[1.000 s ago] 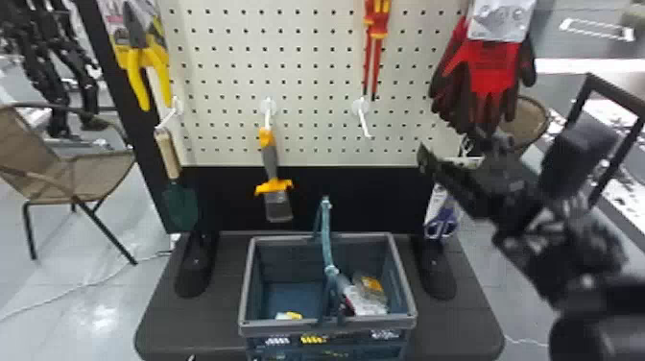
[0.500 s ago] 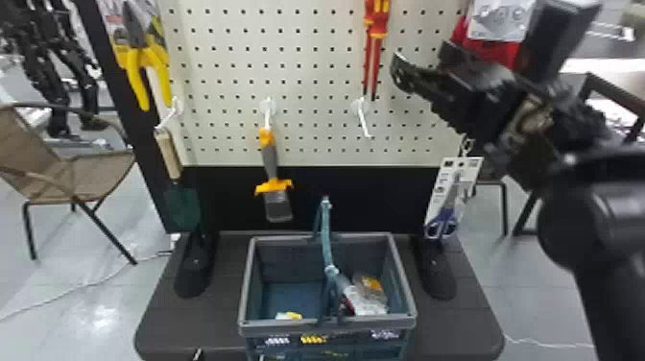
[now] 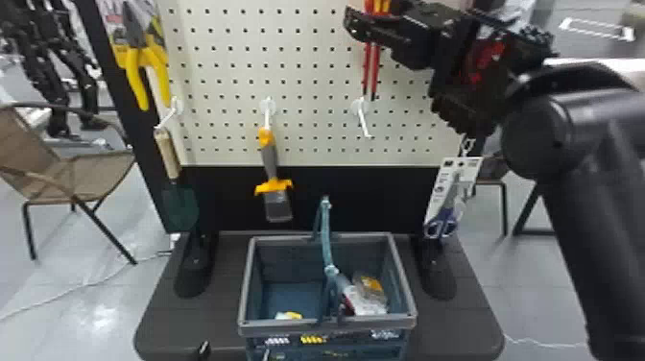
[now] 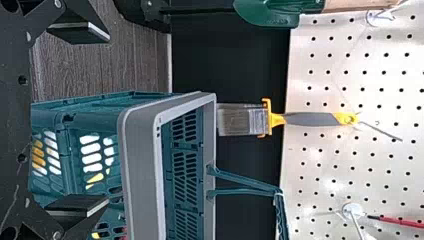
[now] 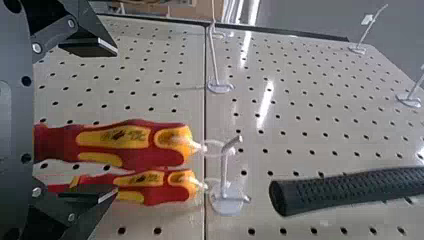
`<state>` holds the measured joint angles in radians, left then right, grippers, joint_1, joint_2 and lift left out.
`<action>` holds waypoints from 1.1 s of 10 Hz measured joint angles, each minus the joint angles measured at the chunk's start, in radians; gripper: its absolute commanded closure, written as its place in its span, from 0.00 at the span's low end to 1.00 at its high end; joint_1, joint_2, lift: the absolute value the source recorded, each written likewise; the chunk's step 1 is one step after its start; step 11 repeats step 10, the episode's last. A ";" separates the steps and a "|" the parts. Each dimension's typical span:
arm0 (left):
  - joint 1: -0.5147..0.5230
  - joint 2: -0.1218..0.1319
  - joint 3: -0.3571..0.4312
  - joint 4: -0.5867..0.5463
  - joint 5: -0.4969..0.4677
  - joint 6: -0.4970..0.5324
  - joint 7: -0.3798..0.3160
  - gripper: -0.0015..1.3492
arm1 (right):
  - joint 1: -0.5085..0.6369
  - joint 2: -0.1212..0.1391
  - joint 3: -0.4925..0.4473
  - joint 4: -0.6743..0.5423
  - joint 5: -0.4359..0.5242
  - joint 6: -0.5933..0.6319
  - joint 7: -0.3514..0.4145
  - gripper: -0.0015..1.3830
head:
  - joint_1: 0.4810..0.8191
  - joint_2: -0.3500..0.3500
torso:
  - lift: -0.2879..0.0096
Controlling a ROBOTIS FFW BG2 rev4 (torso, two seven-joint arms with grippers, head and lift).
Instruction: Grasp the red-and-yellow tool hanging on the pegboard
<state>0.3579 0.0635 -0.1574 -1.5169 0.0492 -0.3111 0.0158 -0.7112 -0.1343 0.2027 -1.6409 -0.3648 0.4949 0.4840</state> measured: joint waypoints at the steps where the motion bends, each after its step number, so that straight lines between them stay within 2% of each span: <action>1: -0.005 0.002 -0.002 0.003 0.001 -0.001 0.000 0.12 | -0.029 -0.007 0.020 0.020 0.019 0.011 0.017 0.61 | 0.20 0.50 | 0.63; 2: -0.009 0.004 -0.003 0.004 0.002 -0.002 0.000 0.12 | -0.041 -0.019 0.027 0.023 0.043 0.023 0.020 0.86 | 0.20 0.50 | 0.63; 3: -0.008 0.004 -0.004 0.005 0.004 -0.005 0.001 0.12 | -0.042 -0.031 0.029 0.016 0.059 0.027 0.013 0.92 | 0.20 0.50 | 0.63; 6: -0.005 0.007 -0.004 0.005 0.006 -0.009 0.000 0.12 | -0.040 -0.048 0.029 0.004 0.089 0.028 0.007 0.94 | 0.20 0.50 | 0.63; 11: -0.004 0.005 -0.005 0.005 0.004 -0.009 0.001 0.12 | -0.036 -0.051 0.032 0.003 0.086 0.027 0.007 0.94 | 0.20 0.50 | 0.63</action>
